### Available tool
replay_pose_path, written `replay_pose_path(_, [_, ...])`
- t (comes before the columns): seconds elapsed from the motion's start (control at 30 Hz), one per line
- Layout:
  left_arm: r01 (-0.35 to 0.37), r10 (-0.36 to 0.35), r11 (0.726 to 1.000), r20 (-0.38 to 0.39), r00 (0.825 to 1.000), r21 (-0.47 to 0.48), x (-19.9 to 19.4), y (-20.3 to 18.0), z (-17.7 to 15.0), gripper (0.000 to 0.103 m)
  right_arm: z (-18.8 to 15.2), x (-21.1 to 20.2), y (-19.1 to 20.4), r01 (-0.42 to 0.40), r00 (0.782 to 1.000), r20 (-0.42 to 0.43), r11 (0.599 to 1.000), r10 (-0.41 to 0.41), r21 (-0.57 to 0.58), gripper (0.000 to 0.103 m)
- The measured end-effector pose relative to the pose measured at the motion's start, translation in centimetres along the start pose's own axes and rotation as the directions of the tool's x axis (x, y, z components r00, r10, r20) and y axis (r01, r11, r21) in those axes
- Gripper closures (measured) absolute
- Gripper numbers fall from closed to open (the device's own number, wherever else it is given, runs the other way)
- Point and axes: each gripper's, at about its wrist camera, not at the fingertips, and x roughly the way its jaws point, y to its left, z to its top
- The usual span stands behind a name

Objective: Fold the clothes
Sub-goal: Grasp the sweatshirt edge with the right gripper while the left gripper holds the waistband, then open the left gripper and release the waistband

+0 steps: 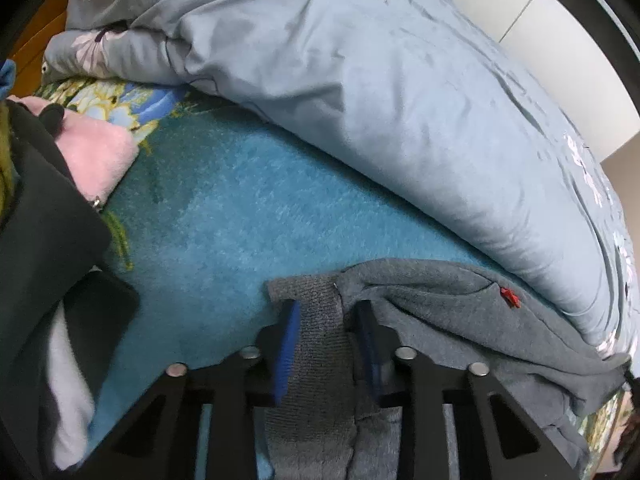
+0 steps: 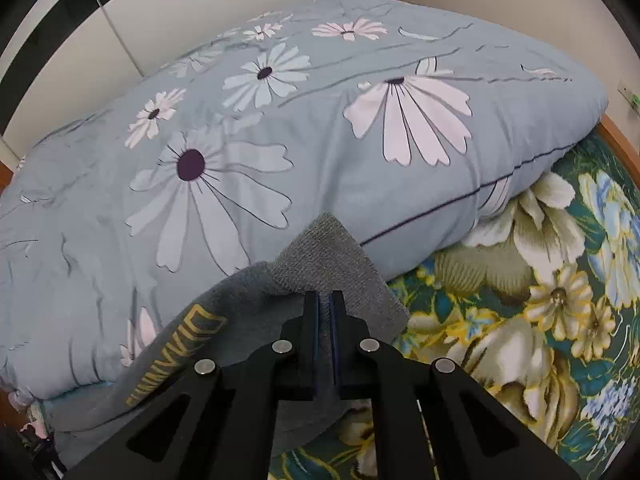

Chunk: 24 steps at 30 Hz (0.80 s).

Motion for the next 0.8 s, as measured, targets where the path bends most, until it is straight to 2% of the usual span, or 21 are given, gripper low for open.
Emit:
replay_pose_path(0.03, [0.012,-0.012,1.000,0.024,1.000,-0.003,-0.5,-0.1,0.1,0.085,0.1,-0.4,0.1,-0.007,1.000,0.007,1.000,0.007,-0.004,0.098])
replay_pose_path(0.13, [0.053,-0.052,0.999,0.099,0.994,-0.013,-1.9,-0.4,0.4,0.087,1.0,-2.0,0.2,-0.030,0.998,0.056,1.000,0.030,0.002,0.098])
replay_pose_path(0.2, [0.120,-0.115,0.993,0.180,0.977,-0.014,-4.1,-0.9,1.7,0.087,2.1,-3.3,0.1,-0.031,0.992,0.120,1.000,0.031,-0.001,0.098])
replay_pose_path(0.23, [0.111,-0.110,0.994,0.194,0.975,0.007,-4.2,-1.5,2.4,0.087,2.8,-3.4,0.1,-0.018,0.990,0.141,1.000,0.019,-0.002,0.098])
replay_pose_path(0.3, [0.044,-0.048,0.999,0.140,0.989,0.031,-2.1,-2.7,4.2,0.086,3.7,-1.7,0.2,0.014,0.995,0.101,1.000,-0.016,0.021,0.098])
replay_pose_path(0.4, [0.007,-0.007,1.000,0.084,0.996,0.000,-0.1,-2.9,4.9,0.085,4.5,1.2,0.6,0.050,0.999,0.018,0.998,-0.051,0.047,0.098])
replay_pose_path(0.5, [-0.028,0.028,0.999,0.029,0.999,-0.027,1.8,-3.1,5.6,0.082,4.1,2.3,2.0,0.073,0.997,0.011,0.997,-0.073,-0.018,0.098])
replay_pose_path(0.6, [-0.006,0.006,0.999,0.002,1.000,-0.036,1.5,-2.7,5.8,0.079,4.1,2.3,2.0,0.056,0.998,0.013,0.997,-0.055,-0.050,0.098])
replay_pose_path(0.63, [0.005,-0.005,0.999,-0.007,1.000,-0.032,1.1,-2.5,5.7,0.074,4.1,2.0,1.8,0.041,0.999,0.016,0.998,-0.040,-0.047,0.096])
replay_pose_path(0.67, [0.016,-0.017,0.999,-0.017,1.000,-0.028,0.6,-2.3,5.6,0.072,4.1,1.6,1.6,0.022,1.000,0.018,0.999,-0.021,-0.043,0.092])
replay_pose_path(0.7, [0.032,-0.032,0.999,-0.024,0.999,-0.024,0.1,-2.2,5.2,0.069,4.0,1.1,1.3,-0.002,1.000,0.019,0.999,0.002,-0.037,0.074])
replay_pose_path(0.73, [0.050,-0.050,0.999,-0.029,0.998,-0.021,-0.6,-1.8,5.0,0.064,3.9,0.6,1.0,-0.024,1.000,0.020,0.999,0.024,-0.034,0.044])
replay_pose_path(0.77, [0.062,-0.063,0.998,-0.029,0.998,-0.020,-1.5,-1.4,4.5,0.060,3.6,-0.1,0.8,-0.043,0.999,0.022,0.998,0.044,-0.035,0.035])
replay_pose_path(0.8, [0.064,-0.065,0.998,-0.018,0.998,-0.020,-2.5,-1.0,3.8,0.053,3.3,-0.9,0.5,-0.056,0.998,0.030,0.998,0.057,-0.041,0.034])
